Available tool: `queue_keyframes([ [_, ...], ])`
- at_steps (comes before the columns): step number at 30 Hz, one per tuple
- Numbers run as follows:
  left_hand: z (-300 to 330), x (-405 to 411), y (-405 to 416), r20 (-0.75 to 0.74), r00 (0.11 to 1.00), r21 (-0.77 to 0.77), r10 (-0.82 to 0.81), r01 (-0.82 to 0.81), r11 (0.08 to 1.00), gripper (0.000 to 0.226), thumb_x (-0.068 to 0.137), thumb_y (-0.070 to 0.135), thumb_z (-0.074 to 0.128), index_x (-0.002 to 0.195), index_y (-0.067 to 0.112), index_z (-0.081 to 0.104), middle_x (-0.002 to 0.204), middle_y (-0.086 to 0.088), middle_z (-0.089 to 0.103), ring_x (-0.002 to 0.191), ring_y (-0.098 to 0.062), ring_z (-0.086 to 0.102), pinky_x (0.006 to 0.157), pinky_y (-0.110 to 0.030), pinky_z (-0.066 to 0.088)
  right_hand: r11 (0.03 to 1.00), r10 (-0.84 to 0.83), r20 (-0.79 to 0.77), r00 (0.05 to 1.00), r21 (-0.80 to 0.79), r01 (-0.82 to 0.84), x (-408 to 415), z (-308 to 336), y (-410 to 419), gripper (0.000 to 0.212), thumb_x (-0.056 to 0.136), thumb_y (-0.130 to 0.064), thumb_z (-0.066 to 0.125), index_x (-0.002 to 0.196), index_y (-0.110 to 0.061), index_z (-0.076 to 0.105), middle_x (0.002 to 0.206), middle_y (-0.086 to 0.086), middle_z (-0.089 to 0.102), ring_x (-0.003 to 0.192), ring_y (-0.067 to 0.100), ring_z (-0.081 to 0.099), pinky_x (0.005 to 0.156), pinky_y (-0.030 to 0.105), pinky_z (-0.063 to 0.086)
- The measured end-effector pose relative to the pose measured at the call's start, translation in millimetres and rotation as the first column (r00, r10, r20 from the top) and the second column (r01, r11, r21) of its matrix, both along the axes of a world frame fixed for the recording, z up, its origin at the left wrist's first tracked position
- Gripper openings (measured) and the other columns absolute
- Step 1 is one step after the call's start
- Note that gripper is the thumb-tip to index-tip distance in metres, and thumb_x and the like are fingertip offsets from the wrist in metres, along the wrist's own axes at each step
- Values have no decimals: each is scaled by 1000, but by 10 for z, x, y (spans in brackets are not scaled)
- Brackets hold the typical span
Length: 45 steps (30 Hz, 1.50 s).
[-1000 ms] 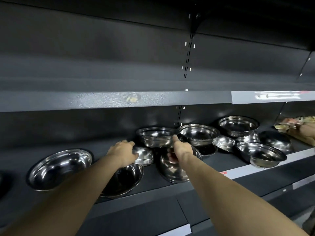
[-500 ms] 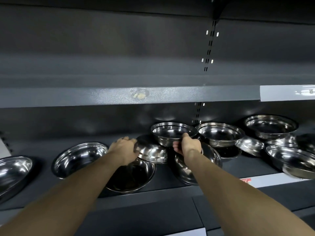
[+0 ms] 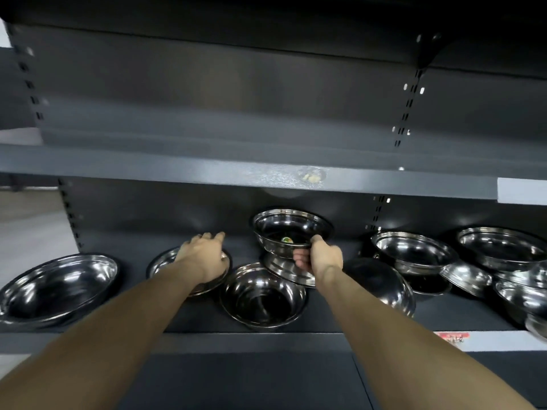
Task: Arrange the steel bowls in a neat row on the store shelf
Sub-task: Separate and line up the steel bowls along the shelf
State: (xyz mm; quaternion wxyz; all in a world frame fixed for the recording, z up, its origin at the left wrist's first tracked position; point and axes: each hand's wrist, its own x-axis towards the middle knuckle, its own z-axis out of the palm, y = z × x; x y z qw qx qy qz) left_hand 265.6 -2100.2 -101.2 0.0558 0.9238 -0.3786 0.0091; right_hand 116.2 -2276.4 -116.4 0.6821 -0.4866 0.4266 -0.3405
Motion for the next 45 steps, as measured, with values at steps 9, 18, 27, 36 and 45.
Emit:
queue_keyframes([
  [9, 46, 454, 896, 3, 988, 35, 157, -157, 987, 64, 93, 46, 48, 149, 18, 32, 148, -8, 41, 137, -28, 39, 111, -41, 35, 984, 180, 6, 984, 11, -180, 664, -12, 673, 35, 99, -15, 45, 95, 15, 62, 48, 10, 68, 35, 15, 62, 35, 20, 49],
  [18, -2, 741, 1415, -27, 978, 39, 209, -208, 977, 65, 93, 44, 49, 149, 16, 32, 151, -11, 38, 138, -31, 37, 114, -41, 33, 957, 291, -65, 955, 36, -289, 1104, -197, 1170, 32, 100, -16, 45, 90, 10, 62, 50, 11, 69, 36, 16, 63, 37, 22, 52],
  [27, -120, 910, 1637, -2, 977, 50, 212, -212, 976, 62, 93, 44, 49, 146, 16, 35, 147, -11, 41, 138, -30, 37, 113, -41, 32, 934, 356, -143, 923, 80, -348, 1357, -392, 1428, 32, 103, -16, 43, 84, 3, 60, 52, 12, 69, 40, 18, 64, 41, 24, 54],
  [36, -168, 996, 1683, 2, 980, 49, 197, -197, 979, 55, 93, 42, 50, 141, 16, 40, 143, -12, 45, 135, -30, 40, 111, -40, 33, 933, 359, -192, 913, 68, -352, 1440, -495, 1506, 35, 102, -19, 44, 82, 3, 63, 55, 13, 71, 42, 18, 66, 42, 25, 53],
  [45, -179, 1062, 1685, -3, 983, 55, 185, -184, 981, 54, 94, 42, 49, 141, 16, 40, 143, -10, 45, 135, -29, 40, 112, -41, 35, 935, 353, -241, 904, 55, -351, 1433, -544, 1503, 40, 104, -19, 41, 79, 4, 61, 52, 12, 69, 39, 17, 64, 39, 24, 52],
])
